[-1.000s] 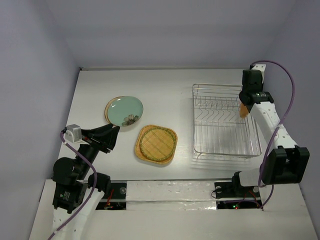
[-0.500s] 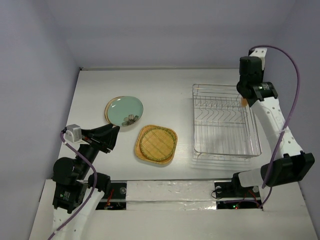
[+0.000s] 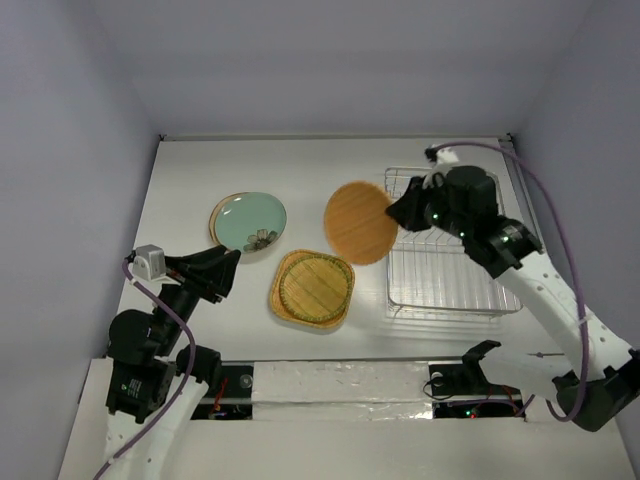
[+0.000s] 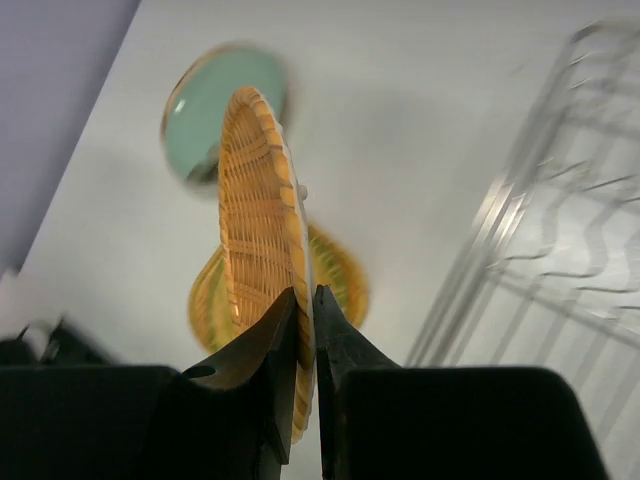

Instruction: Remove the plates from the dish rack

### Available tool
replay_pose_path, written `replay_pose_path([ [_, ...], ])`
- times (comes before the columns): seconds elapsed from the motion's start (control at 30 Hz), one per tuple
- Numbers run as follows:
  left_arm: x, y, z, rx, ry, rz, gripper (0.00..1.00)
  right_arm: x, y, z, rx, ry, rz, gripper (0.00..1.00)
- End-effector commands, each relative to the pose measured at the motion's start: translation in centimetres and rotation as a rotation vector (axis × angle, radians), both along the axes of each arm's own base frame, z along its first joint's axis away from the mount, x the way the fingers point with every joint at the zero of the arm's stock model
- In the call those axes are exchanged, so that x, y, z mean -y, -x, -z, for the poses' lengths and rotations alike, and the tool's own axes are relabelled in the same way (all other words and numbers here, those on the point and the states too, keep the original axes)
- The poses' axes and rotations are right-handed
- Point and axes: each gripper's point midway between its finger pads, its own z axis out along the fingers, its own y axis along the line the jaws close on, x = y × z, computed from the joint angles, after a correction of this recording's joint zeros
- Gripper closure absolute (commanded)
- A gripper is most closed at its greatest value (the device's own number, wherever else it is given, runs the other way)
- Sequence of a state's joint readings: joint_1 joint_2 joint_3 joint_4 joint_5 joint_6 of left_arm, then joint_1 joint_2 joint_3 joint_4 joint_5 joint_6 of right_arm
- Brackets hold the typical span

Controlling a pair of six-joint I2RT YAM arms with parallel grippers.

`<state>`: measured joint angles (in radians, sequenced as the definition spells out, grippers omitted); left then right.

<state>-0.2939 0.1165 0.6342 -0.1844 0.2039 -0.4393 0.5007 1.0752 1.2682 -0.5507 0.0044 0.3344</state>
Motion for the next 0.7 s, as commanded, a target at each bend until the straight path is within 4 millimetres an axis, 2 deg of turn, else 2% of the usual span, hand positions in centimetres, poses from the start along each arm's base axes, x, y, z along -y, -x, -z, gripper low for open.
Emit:
replay_pose_path([
  [0.0,0.1,-0.6,-0.4,0.001,0.004,-0.008,0.6,-7.5,3.9,0.4,-0.041,-0.244,-0.374,1.0],
  [0.1,0.1,-0.9,-0.2,-0.011,0.003,-0.011,0.6,-10.3,5.9,2.4,-0.107,-0.283,-0.49,1.0],
  [0.13,0.1,-1.0,-0.2,-0.012,0.001,-0.013,0.6,-11.5,6.6,4.2,-0.157,-0.27,-0.527,1.0],
  [0.23,0.0,-1.3,0.1,-0.03,0.004,-0.025,0.6,-13.3,7.0,6.2,-0.193,-0.271,-0.576,1.0],
  [0.37,-0.3,-1.5,0.2,-0.04,0.008,-0.044,0.6,-15.2,6.1,8.2,-0.227,-0.294,-0.605,1.0],
  [0.4,-0.4,-1.6,0.2,-0.041,0.011,-0.051,0.6,-15.6,5.8,9.6,-0.265,-0.285,-0.599,1.0],
  [0.43,-0.5,-1.5,0.2,-0.038,0.013,-0.054,0.6,-16.0,5.4,9.6,-0.257,-0.3,-0.604,1.0],
  [0.6,-0.5,-1.7,0.3,-0.046,0.012,-0.059,0.6,-16.3,4.1,12.7,-0.293,-0.283,-0.548,1.0],
  [0.67,-0.6,-1.9,0.5,-0.054,0.008,-0.067,0.6,-16.4,3.8,13.3,-0.299,-0.296,-0.534,1.0],
])
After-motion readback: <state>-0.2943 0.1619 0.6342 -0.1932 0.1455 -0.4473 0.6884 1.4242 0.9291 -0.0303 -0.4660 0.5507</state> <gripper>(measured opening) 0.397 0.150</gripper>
